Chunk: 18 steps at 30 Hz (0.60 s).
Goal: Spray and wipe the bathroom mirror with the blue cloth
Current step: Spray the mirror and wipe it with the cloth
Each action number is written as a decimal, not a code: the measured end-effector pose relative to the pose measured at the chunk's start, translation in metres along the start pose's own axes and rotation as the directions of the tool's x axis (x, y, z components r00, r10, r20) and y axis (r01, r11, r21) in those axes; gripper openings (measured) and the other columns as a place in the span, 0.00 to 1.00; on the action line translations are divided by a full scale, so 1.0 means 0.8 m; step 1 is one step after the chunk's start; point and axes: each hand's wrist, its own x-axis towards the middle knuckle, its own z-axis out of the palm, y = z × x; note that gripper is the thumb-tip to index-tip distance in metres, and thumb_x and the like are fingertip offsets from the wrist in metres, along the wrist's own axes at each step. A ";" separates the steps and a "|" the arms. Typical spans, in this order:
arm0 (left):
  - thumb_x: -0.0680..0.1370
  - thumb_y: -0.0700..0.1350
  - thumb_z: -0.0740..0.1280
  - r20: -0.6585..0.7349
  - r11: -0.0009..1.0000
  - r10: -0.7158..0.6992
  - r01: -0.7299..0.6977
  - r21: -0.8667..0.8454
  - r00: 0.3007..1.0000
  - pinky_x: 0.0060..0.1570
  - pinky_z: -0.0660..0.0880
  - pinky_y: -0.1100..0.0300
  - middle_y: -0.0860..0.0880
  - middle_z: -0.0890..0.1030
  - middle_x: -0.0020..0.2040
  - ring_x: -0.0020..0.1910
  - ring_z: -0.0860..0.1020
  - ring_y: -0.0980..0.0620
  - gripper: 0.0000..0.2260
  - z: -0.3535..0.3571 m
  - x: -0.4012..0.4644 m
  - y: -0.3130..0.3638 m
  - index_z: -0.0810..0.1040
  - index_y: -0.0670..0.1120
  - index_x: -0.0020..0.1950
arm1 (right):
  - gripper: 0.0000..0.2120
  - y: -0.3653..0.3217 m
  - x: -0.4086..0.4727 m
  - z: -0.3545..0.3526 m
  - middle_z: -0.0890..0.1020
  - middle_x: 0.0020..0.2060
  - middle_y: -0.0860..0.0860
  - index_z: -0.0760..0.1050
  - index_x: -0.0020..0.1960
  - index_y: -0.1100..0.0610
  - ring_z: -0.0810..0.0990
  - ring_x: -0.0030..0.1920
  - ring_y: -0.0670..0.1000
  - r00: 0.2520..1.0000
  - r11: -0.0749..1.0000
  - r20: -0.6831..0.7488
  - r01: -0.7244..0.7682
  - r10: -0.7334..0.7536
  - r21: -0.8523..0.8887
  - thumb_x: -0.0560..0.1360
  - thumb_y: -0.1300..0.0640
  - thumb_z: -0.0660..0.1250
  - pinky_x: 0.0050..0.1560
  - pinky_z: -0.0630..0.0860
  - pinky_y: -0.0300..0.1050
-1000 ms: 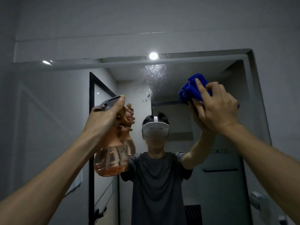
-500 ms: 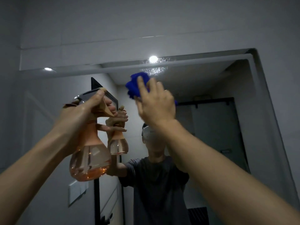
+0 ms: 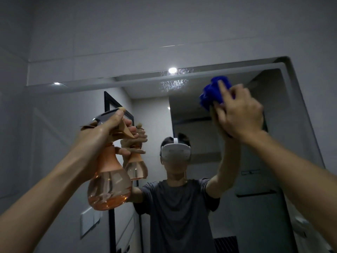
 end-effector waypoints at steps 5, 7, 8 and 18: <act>0.78 0.56 0.64 0.019 1.000 -0.005 0.005 -0.019 1.000 0.33 0.82 0.59 0.46 0.87 0.48 0.46 0.86 0.52 0.19 0.001 0.003 0.002 0.81 0.42 0.56 | 0.29 -0.025 0.055 0.001 0.69 0.63 0.61 0.58 0.76 0.54 0.71 0.58 0.62 0.923 0.923 0.046 -0.383 0.382 0.037 0.80 0.43 0.56 0.49 0.72 0.55; 0.78 0.55 0.64 0.010 0.999 -0.012 0.012 -0.041 1.000 0.33 0.82 0.59 0.46 0.87 0.48 0.45 0.86 0.51 0.18 0.003 0.004 0.002 0.81 0.41 0.56 | 0.29 -0.066 0.065 0.001 0.69 0.64 0.60 0.59 0.76 0.54 0.71 0.60 0.61 0.942 0.938 0.048 -0.335 0.332 0.083 0.79 0.43 0.58 0.49 0.72 0.54; 0.78 0.55 0.64 0.005 0.999 -0.016 0.016 -0.047 1.000 0.33 0.82 0.59 0.46 0.87 0.47 0.45 0.86 0.52 0.18 0.004 0.005 0.002 0.81 0.41 0.56 | 0.30 -0.088 0.065 0.000 0.70 0.64 0.60 0.60 0.76 0.54 0.72 0.59 0.61 0.962 0.957 0.047 -0.271 0.267 0.106 0.78 0.43 0.58 0.48 0.72 0.54; 0.80 0.53 0.63 -0.009 0.989 -0.080 0.078 -0.128 0.997 0.31 0.82 0.59 0.44 0.86 0.51 0.41 0.86 0.53 0.18 0.009 0.000 0.002 0.79 0.41 0.60 | 0.31 -0.114 -0.061 -0.002 0.75 0.53 0.57 0.64 0.75 0.55 0.74 0.46 0.55 0.834 0.829 0.036 0.541 -0.550 0.141 0.76 0.46 0.65 0.39 0.71 0.48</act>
